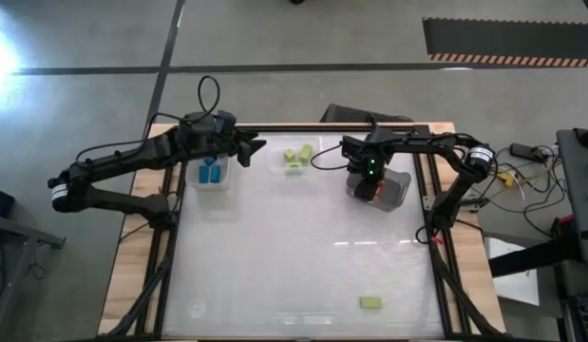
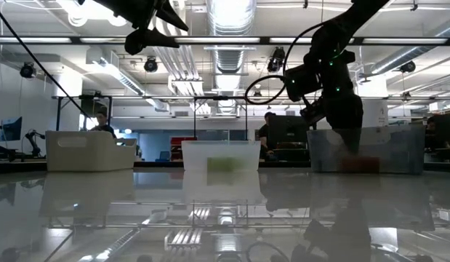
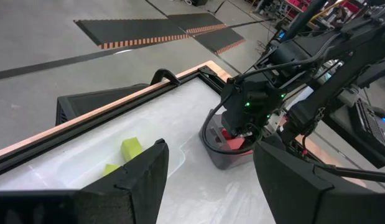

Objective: Sort & place blocks by color
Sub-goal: Put the orange block into the black bin, then put the green block into the transparent bin

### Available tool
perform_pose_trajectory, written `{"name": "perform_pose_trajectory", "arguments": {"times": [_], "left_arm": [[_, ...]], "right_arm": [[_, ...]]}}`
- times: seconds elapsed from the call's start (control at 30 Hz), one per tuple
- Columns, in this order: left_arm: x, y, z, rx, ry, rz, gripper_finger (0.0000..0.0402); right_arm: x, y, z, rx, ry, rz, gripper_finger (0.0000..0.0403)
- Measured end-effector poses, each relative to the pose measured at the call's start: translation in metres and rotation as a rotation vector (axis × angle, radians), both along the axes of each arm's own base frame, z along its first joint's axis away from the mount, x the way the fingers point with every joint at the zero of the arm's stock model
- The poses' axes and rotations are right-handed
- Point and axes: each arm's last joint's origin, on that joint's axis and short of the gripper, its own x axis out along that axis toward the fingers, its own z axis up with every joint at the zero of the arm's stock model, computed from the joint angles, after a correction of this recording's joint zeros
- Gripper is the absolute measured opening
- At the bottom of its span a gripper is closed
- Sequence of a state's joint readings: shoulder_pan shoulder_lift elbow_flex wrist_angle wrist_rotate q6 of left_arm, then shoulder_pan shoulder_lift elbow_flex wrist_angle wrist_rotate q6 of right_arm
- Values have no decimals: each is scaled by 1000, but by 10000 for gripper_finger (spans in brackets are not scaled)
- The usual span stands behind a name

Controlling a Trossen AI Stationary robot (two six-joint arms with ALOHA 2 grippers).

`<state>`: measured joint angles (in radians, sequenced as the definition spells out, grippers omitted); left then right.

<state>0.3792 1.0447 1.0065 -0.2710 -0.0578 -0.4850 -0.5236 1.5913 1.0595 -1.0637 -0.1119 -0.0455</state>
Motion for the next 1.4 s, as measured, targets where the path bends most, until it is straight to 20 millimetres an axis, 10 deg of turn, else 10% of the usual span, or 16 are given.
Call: {"name": "perform_pose_trajectory", "arguments": {"times": [0.3, 0.63, 0.93, 1.4], "left_arm": [[0, 0, 0, -2, -1, 1, 219], [1, -2, 1, -19, -11, -5, 219], [12, -30, 29, -13, -238, -128, 219], [30, -97, 69, -17, -799, -385, 219]], "right_arm": [[0, 0, 17, 20, 68, -59, 155], [5, 29, 109, 0, -69, -223, 140], [-14, 111, 176, 12, -401, -224, 124], [-45, 269, 166, -35, -388, 102, 111]]}}
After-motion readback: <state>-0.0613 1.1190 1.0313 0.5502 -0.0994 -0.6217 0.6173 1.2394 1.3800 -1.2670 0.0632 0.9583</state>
